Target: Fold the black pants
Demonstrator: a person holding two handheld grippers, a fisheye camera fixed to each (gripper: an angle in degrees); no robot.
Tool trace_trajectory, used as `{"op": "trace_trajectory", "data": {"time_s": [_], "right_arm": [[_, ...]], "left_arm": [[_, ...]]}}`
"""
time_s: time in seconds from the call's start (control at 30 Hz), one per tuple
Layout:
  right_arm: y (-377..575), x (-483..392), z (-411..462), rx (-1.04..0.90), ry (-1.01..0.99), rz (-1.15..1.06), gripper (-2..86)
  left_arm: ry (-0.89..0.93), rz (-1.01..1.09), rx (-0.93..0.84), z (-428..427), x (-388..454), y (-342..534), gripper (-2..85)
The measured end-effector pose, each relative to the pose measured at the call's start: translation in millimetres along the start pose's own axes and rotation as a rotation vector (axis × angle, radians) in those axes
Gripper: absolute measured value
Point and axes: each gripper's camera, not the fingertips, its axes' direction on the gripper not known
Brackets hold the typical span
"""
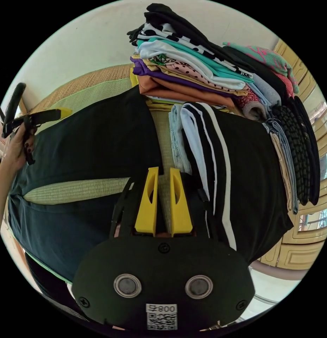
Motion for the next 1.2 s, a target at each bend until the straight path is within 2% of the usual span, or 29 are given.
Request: {"op": "trace_trajectory", "data": {"time_s": [0.27,0.33,0.4,0.53,0.63,0.7,0.8,0.87,0.93,1.0,1.2], "right_arm": [[27,18,23,0.051,-0.105,0.023,2.5],[35,24,28,0.061,-0.125,0.018,1.5],[38,29,31,0.057,-0.145,0.019,0.9],[49,38,27,0.094,-0.139,0.011,0.4],[50,40,45,0.041,-0.132,0.009,0.6],[52,43,40,0.058,-0.138,0.004,0.8],[66,51,23,0.117,-0.128,-0.018,2.0],[79,56,13,0.12,-0.151,-0.041,4.2],[105,63,-2,0.102,-0.197,-0.069,6.3],[128,69,-10,0.054,-0.209,-0.077,6.9],[189,89,-10,-0.164,-0.211,-0.032,7.5]], "left_arm": [[-0.108,0.074,-0.134,54,34,-136,6.7],[-0.17,0.062,-0.158,60,41,-147,4.1],[-0.156,0.093,-0.151,57,51,-155,2.5],[-0.187,0.117,-0.059,36,77,-171,1.6],[-0.269,0.138,-0.153,50,87,-181,1.9],[-0.327,0.108,-0.133,45,92,-180,2.3],[-0.239,0.107,-0.035,15,106,-164,4.5],[-0.008,0.13,0.001,-2,124,-139,7.2],[0.169,0.185,-0.035,1,146,-119,8.1],[0.199,0.237,-0.081,8,173,-102,8.7],[0.092,0.365,-0.301,54,232,-81,8.5]]}}
